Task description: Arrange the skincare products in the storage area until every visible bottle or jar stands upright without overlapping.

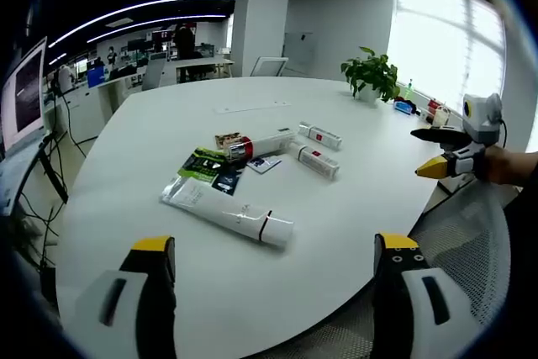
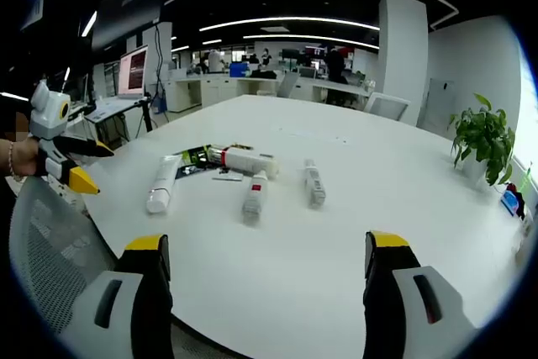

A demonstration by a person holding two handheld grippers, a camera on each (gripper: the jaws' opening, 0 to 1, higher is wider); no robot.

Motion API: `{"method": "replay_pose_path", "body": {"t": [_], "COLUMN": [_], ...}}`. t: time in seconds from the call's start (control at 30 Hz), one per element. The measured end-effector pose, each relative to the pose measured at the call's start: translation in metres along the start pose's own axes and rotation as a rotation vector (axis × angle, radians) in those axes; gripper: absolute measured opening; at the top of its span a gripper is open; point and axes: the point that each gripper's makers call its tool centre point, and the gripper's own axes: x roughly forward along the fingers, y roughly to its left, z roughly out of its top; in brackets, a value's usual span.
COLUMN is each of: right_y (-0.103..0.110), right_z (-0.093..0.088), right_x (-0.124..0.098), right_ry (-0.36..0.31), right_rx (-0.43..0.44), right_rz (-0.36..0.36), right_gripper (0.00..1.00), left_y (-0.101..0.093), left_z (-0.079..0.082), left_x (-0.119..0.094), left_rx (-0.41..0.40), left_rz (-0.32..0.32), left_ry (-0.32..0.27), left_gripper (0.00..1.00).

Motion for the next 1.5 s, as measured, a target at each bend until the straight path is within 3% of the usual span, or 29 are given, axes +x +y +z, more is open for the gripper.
{"method": "replay_pose_path", "body": {"t": [1.5], "right_y": [0.0051], "right_z": [-0.0052], "right_x": [0.0033], "right_ry": [0.031], "right_rx": [0.006], "right_rz": [0.028], "right_gripper": [0.95], "left_y": [0.0001], "left_z": [-0.0014], "left_x": [0.0005], "left_rx": [0.003], "left_rz": [-0.003], "left_ry": [0.009], "left_gripper": [0.91]}}
